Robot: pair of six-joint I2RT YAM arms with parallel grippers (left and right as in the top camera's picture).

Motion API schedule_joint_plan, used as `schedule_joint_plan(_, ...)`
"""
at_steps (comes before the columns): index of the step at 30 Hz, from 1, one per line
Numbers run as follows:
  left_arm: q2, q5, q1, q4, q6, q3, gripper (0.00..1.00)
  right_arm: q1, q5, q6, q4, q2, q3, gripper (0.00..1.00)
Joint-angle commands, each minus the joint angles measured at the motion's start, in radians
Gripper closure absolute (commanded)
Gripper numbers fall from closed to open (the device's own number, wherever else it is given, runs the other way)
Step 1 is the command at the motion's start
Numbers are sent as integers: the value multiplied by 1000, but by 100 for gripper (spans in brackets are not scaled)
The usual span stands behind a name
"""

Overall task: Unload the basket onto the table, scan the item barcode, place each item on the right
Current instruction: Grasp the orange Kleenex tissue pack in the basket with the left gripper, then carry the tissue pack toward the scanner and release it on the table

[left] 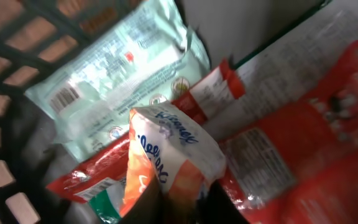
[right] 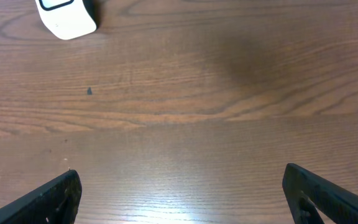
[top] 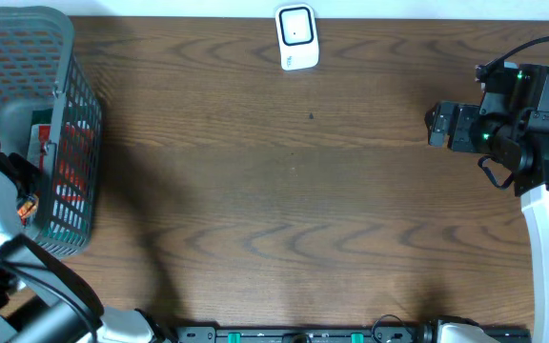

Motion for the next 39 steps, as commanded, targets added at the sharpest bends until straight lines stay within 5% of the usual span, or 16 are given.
schedule_joint_plan(1,-72,-9,5,11,3,6,90,-4,2,13,-2,-7,18,1)
schedule_joint_plan(7,-223,18,5,52,-49,9,92,-4,2,13,-2,-7,18,1)
schedule_joint_plan(15,-480,238,5,150,-62,9,93,-4,2,12,-2,-7,18,1)
schedule_joint_plan(26,-749,556,-76,285,-303,9,93,-4,2,13,-2,-7,18,1)
schedule_joint_plan(31,-748,667,-222,285,-356,9,93,-4,2,12,-2,-7,18,1)
schedule_joint_plan(39,-630,679,-663,280,-378,9,93,-4,2,13,-2,-7,18,1)
